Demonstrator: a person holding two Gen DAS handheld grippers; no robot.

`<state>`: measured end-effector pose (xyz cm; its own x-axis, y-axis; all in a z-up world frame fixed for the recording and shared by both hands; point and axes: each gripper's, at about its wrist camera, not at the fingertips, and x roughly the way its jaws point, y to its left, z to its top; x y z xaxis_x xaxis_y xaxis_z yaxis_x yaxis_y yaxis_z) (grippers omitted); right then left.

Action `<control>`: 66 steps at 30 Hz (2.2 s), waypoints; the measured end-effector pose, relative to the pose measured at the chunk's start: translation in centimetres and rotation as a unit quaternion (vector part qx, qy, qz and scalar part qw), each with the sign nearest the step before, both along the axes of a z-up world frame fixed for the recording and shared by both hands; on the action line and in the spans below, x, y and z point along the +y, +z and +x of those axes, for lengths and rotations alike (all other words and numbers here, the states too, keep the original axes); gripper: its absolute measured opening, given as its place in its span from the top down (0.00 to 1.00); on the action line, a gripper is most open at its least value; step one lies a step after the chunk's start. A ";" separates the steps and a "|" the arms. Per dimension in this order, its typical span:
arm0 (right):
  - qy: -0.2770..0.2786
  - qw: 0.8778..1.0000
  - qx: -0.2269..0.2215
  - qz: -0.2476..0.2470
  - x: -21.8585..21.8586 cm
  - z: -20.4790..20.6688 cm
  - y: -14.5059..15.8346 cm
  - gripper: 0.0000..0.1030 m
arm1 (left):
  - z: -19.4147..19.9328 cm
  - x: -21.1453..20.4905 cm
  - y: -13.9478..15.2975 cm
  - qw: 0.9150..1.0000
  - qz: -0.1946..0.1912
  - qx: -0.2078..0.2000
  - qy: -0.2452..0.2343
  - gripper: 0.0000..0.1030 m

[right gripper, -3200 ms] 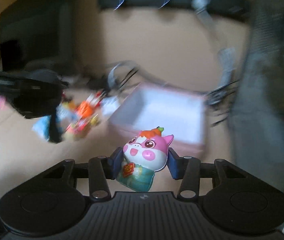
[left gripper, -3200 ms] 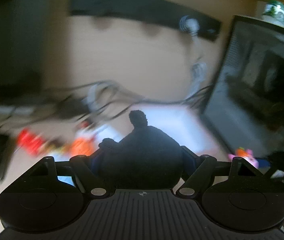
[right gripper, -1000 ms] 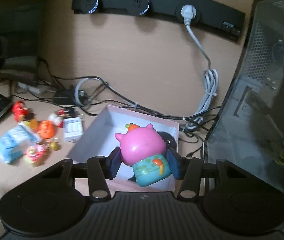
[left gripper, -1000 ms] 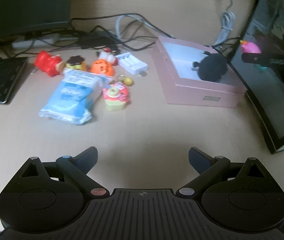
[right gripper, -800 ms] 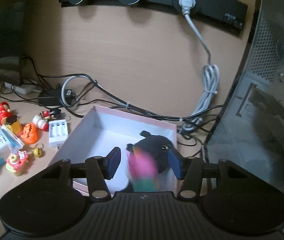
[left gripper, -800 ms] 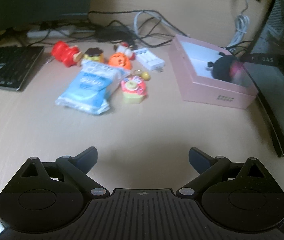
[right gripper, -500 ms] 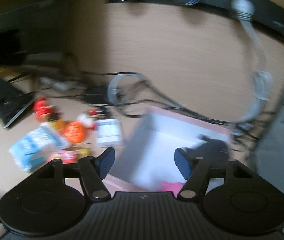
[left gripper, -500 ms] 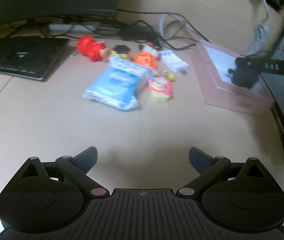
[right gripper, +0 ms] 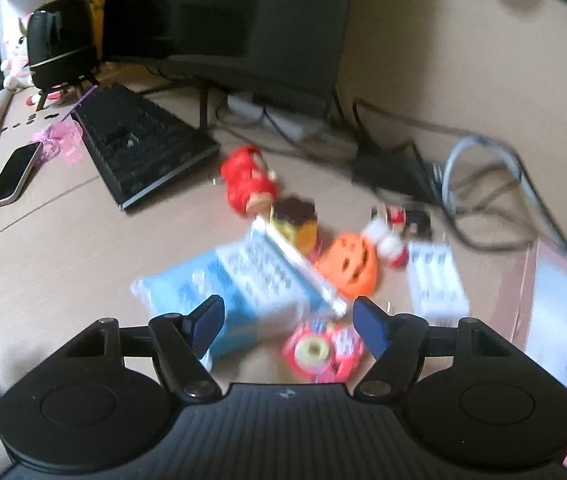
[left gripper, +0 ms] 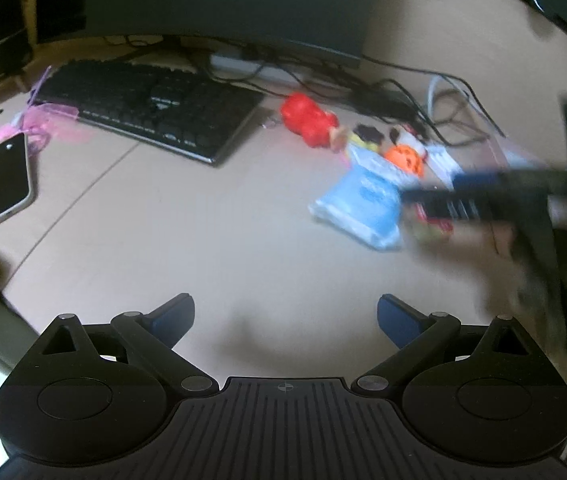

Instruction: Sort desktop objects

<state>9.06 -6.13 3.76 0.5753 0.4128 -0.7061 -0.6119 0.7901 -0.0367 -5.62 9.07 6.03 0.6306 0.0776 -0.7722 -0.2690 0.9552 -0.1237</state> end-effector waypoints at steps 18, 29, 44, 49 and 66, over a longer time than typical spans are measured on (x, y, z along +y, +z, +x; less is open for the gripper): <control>-0.175 0.984 0.000 0.020 -14.9 -7.7 3.4 0.17 | 25.3 0.4 -2.9 0.998 0.058 0.002 0.015 0.03; -0.140 0.990 0.001 0.021 -13.1 -7.6 2.0 0.17 | 19.4 -0.1 -0.6 0.995 0.074 -0.050 -0.045 0.47; -0.039 0.999 -0.026 -0.018 -1.0 0.2 -3.6 0.51 | 5.3 -2.7 2.7 0.990 -0.023 -0.073 -0.115 0.47; -0.053 0.998 -0.014 -0.004 -3.5 -2.6 -2.1 0.51 | 4.3 -4.6 1.6 0.984 -0.044 -0.066 -0.157 0.46; -0.217 0.975 -0.020 -0.050 -16.2 -11.7 -0.4 0.19 | 3.5 -11.8 -3.0 0.950 -0.035 0.001 -0.310 0.21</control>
<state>-2.60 -22.37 3.34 0.7087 0.0536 -0.7035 -0.2166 0.9655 -0.1447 -2.15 -2.72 3.07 0.5365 -0.3597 -0.7634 0.3432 0.9194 -0.1920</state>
